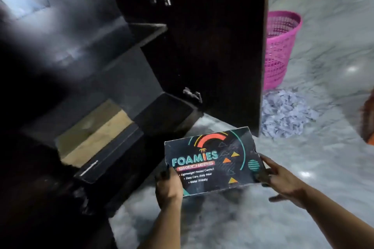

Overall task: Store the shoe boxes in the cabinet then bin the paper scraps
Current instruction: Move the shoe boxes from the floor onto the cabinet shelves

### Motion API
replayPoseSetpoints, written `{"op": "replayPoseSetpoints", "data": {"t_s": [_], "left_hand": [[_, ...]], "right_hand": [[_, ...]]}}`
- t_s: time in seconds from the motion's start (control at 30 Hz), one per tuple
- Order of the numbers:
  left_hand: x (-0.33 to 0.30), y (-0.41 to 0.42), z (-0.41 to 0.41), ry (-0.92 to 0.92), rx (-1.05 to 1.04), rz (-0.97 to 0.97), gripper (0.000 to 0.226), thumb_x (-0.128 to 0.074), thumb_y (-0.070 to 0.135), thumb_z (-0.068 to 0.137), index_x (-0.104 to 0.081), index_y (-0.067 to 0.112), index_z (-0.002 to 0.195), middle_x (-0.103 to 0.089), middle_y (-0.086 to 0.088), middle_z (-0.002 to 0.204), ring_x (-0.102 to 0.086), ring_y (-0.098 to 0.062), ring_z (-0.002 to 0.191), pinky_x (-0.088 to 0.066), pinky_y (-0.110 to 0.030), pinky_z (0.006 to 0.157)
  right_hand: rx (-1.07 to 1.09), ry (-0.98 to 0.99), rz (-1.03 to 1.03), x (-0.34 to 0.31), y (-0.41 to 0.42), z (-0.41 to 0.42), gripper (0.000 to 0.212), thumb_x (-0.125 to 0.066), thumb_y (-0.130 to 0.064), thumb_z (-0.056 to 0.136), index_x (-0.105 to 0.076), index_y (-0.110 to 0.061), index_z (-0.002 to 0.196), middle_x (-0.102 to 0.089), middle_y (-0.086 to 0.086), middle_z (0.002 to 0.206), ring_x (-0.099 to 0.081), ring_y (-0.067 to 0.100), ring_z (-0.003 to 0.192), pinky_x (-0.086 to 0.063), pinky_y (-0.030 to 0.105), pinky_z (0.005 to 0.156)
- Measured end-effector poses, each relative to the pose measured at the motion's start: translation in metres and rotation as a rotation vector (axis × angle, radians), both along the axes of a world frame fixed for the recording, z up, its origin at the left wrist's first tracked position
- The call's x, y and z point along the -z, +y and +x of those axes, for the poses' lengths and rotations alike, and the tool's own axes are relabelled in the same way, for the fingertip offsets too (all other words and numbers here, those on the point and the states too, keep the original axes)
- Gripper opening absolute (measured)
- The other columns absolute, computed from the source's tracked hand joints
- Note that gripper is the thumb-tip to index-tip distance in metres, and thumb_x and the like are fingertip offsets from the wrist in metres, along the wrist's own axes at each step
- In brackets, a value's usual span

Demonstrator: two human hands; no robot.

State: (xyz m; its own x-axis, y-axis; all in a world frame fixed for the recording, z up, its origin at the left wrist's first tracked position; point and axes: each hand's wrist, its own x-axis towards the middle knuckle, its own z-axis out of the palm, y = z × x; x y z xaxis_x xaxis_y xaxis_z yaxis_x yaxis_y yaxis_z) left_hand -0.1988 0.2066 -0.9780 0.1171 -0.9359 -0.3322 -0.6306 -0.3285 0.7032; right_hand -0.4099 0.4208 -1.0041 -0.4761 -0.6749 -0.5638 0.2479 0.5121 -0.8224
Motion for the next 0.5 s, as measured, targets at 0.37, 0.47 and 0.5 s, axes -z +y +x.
{"op": "replayPoseSetpoints", "data": {"t_s": [0.37,0.47,0.5], "left_hand": [[-0.092,-0.203,0.104,0.486,-0.458,-0.508,0.032,-0.07,0.021,0.091,-0.066,-0.004,0.109,-0.07,-0.02,0.11,-0.065,-0.032,0.104,-0.048,-0.036,0.088],[-0.092,-0.242,0.134,0.518,-0.567,-0.615,0.04,-0.068,0.025,0.089,-0.065,-0.005,0.115,-0.069,-0.019,0.112,-0.066,-0.031,0.106,-0.052,-0.044,0.095],[-0.09,-0.252,0.144,0.506,-0.558,-0.632,0.041,-0.066,0.03,0.088,-0.066,-0.001,0.115,-0.07,-0.019,0.113,-0.066,-0.033,0.107,-0.052,-0.043,0.095]], "right_hand": [[0.097,0.242,-0.55,-0.126,-0.301,0.058,0.023,-0.073,-0.014,0.093,-0.052,-0.02,0.1,-0.067,0.018,0.101,-0.06,0.022,0.076,-0.05,0.034,0.066],[-0.017,0.282,-0.588,-0.13,-0.371,0.086,0.034,-0.069,-0.01,0.096,-0.053,-0.007,0.125,-0.067,0.009,0.105,-0.063,0.012,0.077,-0.051,0.014,0.057],[-0.068,0.299,-0.61,-0.127,-0.393,0.094,0.04,-0.07,-0.015,0.096,-0.053,-0.006,0.131,-0.069,0.006,0.109,-0.067,0.011,0.084,-0.057,0.017,0.068]]}}
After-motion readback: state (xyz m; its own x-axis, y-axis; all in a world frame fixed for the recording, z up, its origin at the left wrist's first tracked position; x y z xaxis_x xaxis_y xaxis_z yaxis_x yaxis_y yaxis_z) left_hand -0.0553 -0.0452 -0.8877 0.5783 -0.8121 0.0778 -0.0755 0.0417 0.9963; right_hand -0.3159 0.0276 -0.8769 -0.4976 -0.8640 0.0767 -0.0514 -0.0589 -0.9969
